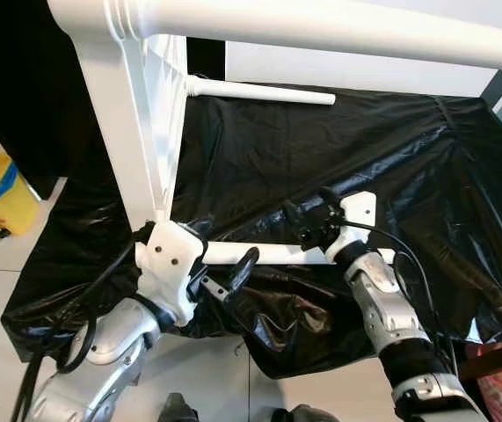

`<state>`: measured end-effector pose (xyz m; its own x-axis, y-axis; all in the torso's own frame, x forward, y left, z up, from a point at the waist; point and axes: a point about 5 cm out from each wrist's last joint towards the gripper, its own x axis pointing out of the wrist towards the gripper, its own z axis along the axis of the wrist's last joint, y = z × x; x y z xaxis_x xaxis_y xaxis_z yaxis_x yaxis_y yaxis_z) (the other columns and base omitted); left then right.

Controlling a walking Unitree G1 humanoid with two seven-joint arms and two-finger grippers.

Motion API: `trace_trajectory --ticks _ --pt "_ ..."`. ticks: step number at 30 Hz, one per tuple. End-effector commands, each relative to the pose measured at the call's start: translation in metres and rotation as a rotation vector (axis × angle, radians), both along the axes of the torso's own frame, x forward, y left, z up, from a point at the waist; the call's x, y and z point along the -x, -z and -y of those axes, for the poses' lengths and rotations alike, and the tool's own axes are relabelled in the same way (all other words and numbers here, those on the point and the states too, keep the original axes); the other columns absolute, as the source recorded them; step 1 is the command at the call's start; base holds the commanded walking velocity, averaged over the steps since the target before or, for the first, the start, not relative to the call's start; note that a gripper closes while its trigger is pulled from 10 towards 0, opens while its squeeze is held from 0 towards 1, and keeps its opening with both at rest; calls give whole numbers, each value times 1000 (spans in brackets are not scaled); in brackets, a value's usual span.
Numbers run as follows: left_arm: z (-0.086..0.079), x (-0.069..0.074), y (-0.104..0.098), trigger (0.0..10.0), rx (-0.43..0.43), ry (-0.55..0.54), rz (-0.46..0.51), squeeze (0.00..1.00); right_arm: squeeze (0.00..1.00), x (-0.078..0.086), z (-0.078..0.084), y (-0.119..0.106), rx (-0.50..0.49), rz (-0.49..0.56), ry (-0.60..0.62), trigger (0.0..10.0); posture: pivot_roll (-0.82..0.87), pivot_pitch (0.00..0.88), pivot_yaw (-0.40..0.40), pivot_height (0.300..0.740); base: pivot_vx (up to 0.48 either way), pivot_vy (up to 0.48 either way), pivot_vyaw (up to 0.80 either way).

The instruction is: Building children table

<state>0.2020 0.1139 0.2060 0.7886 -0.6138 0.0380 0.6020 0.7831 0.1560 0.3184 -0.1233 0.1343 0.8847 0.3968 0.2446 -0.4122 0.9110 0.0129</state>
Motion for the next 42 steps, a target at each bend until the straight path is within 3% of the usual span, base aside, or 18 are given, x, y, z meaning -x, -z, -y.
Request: trace_trajectory --ticks 1,5,12,14,18,26,42 --pt "8 1 -1 10000 25 133 3 0 0 2 9 0 3 11 46 10000 84 87 -67 740 0 0 0" --pt "13 -12 -3 10000 106 82 28 0 0 4 19 -1 -6 21 127 10000 73 88 -63 740 0 0 0" --pt "14 -21 2 10000 103 16 45 0 0 7 23 -3 -19 23 171 10000 66 88 -64 740 0 0 0" --pt "12 -35 14 10000 94 -91 29 0 0 12 25 -4 -25 33 257 10000 58 86 -69 740 0 0 0" --pt "6 -50 26 10000 106 -216 30 0 0 20 25 -1 -18 29 349 10000 50 85 -69 740 0 0 0" --pt "1 -57 37 10000 162 -278 6 0 0 27 19 3 -26 17 342 10000 44 79 -67 740 0 0 0" --pt "10 -61 51 10000 139 -276 27 0 0 32 11 7 -3 -3 351 10000 33 57 -68 740 0 0 0"
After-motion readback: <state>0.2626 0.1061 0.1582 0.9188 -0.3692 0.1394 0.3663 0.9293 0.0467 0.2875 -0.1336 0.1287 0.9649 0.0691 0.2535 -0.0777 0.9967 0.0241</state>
